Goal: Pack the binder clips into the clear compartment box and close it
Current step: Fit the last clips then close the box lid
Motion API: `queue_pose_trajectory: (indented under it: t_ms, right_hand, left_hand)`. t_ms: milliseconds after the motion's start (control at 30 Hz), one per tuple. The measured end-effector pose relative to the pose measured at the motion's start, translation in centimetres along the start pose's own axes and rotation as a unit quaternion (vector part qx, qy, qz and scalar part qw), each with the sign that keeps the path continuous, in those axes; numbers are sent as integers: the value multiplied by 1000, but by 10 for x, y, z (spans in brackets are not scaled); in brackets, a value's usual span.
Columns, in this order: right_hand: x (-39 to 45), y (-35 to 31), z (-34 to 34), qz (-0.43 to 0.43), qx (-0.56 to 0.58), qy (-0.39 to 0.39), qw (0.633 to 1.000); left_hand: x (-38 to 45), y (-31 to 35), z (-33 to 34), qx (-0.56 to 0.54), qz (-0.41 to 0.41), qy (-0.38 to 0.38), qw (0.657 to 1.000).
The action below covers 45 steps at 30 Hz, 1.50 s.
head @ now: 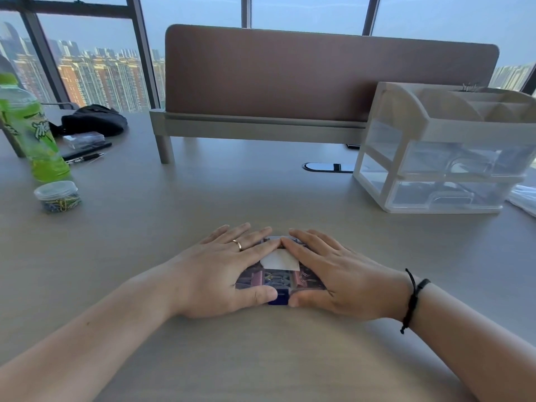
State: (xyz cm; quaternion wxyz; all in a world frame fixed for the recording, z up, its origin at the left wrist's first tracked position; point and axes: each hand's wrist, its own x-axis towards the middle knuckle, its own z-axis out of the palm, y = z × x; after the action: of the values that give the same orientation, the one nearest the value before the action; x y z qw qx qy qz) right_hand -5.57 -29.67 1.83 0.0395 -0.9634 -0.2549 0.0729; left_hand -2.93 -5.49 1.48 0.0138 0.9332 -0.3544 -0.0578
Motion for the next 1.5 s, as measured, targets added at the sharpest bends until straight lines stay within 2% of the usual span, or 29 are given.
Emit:
queue_pose_trajectory:
  t_ms: [700,1000,1233,1500]
  right_hand:
    - [-4,-13,-3,31,-3,-1,1000]
    - [1,-13,0,50,66,17,996]
    - [3,-11,3,50,109,42,992]
    - [6,-8,3,50,137,49,988]
  left_hand:
    - [1,6,4,20,20,14,1000]
    - [-1,11,-2,33,65,2,997]
    - [-1,11,-2,41,65,-16,997]
    - [1,6,-1,-27,73,-22,997]
